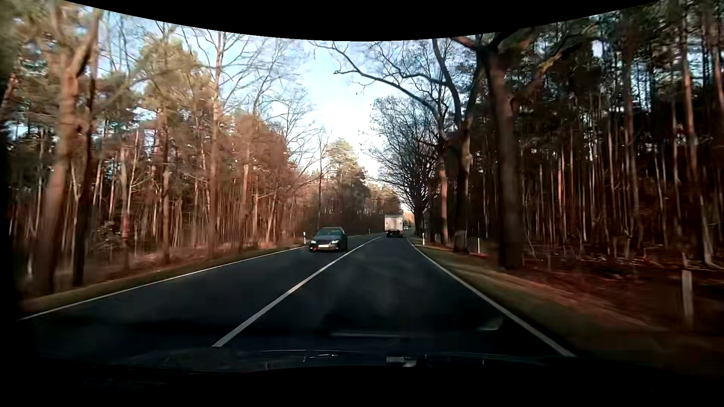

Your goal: Follow the waypoints while adhering to traffic rules and regulations

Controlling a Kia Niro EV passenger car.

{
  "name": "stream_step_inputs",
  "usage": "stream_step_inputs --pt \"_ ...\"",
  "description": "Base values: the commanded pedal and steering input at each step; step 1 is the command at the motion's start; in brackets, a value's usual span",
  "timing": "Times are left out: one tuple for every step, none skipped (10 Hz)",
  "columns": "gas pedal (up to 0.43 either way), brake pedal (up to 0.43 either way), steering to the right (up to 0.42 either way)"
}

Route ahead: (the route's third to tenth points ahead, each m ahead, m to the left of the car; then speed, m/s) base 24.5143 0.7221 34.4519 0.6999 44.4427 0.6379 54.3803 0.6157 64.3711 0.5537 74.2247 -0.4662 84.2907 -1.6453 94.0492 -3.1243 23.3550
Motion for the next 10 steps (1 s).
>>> stream_step_inputs --pt "0.118 0.000 0.009" --pt "0.118 0.000 0.009" --pt "0.118 0.000 0.009" --pt "0.118 0.000 0.009" --pt "0.118 0.000 0.010" --pt "0.118 0.000 0.009" --pt "0.118 0.000 0.009" --pt "0.118 0.000 0.009" --pt "0.130 0.000 0.010" --pt "0.130 0.000 0.009"
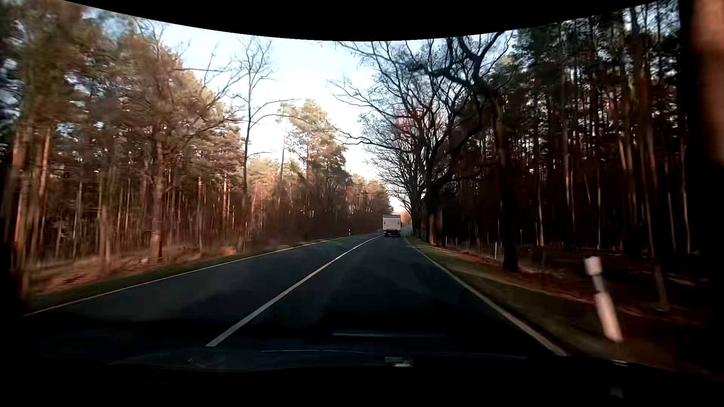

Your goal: Follow the waypoints while adhering to traffic rules and regulations

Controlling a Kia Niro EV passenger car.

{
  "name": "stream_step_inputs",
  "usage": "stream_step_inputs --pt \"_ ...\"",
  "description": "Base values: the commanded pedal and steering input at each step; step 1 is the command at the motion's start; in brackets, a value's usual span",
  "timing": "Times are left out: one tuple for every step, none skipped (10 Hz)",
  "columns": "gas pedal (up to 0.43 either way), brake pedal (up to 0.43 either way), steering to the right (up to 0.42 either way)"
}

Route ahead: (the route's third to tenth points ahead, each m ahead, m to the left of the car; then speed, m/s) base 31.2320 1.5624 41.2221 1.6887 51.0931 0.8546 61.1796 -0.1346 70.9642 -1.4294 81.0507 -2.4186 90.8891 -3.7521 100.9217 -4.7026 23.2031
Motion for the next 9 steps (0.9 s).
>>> stream_step_inputs --pt "0.138 0.000 0.008" --pt "0.138 0.000 0.008" --pt "0.138 0.000 0.007" --pt "0.150 0.000 0.008" --pt "0.150 0.000 0.007" --pt "0.150 0.000 0.007" --pt "0.150 0.000 0.007" --pt "0.150 0.000 0.007" --pt "0.150 0.000 0.007"
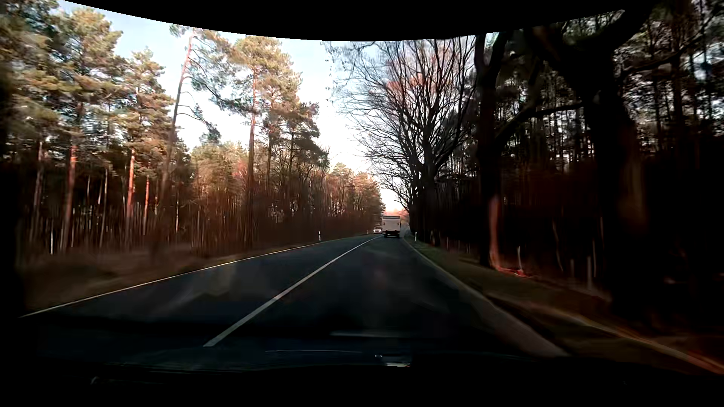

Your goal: Follow the waypoints while adhering to traffic rules and regulations

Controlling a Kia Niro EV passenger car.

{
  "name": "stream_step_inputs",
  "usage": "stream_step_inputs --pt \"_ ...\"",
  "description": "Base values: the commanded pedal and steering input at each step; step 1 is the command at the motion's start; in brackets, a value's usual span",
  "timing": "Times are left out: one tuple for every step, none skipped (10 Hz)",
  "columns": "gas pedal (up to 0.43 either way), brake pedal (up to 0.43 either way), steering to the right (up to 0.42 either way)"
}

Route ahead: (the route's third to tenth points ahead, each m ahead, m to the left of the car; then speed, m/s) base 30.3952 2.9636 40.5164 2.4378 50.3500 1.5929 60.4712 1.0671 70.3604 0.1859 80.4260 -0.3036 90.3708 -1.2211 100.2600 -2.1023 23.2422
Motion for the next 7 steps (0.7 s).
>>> stream_step_inputs --pt "0.150 0.000 0.007" --pt "0.150 0.000 0.007" --pt "0.150 0.000 0.006" --pt "0.150 0.000 0.005" --pt "0.150 0.000 0.006" --pt "0.150 0.000 0.006" --pt "0.150 0.000 0.005"
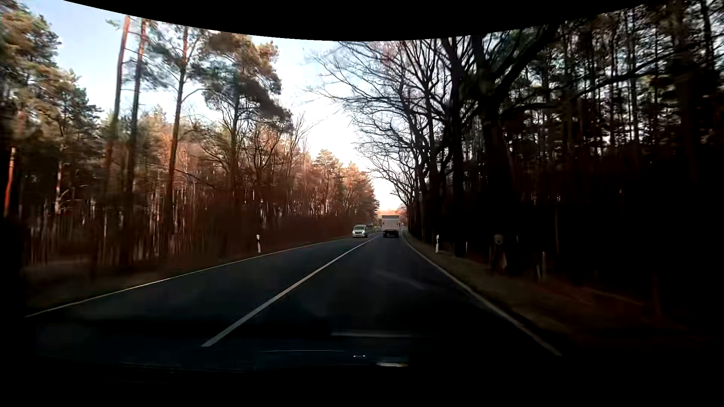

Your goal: Follow the waypoints while adhering to traffic rules and regulations

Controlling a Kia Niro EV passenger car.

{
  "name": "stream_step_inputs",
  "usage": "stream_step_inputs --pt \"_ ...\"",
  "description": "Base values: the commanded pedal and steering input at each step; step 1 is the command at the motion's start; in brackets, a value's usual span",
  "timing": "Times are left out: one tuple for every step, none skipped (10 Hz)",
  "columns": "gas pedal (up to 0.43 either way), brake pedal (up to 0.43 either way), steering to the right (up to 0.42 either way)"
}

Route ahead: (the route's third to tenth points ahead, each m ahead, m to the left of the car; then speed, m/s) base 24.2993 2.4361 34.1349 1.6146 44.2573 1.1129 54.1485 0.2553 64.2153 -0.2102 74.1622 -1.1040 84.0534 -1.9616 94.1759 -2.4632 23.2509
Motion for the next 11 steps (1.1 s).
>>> stream_step_inputs --pt "0.150 0.000 0.006" --pt "0.150 0.000 0.006" --pt "0.138 0.000 0.006" --pt "0.138 0.000 0.006" --pt "0.138 0.000 0.006" --pt "0.138 0.000 0.006" --pt "0.130 0.000 0.006" --pt "0.130 0.000 0.005" --pt "0.130 0.000 0.006" --pt "0.118 0.000 0.006" --pt "0.118 0.000 0.006"
